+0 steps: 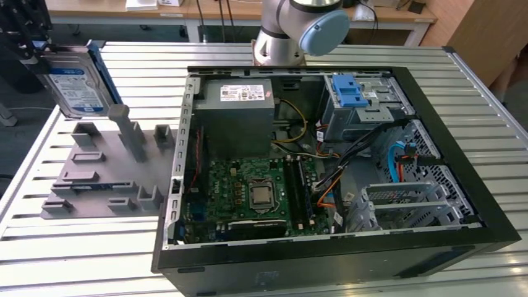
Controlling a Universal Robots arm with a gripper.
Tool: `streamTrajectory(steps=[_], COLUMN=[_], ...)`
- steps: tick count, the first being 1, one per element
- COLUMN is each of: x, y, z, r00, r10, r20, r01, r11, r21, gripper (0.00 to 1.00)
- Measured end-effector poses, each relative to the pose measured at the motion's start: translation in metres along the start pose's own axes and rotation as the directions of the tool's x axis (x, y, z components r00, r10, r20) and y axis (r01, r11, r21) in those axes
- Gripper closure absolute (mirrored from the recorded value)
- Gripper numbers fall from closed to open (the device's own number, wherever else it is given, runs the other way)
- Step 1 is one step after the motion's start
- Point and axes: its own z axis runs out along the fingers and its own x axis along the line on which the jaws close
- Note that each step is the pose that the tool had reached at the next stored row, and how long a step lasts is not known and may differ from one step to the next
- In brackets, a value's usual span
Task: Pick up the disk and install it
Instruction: 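Pick up the disk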
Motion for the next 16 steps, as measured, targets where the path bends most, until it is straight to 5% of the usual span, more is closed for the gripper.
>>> streamTrajectory(steps=[16], x=[-0.0004], y=[0.0002], z=[-0.0131], r00=[1.0000], r10=[0.000], r20=[0.0001], r01=[0.000], r11=[1.0000], r21=[0.0001], gripper=[0.64])
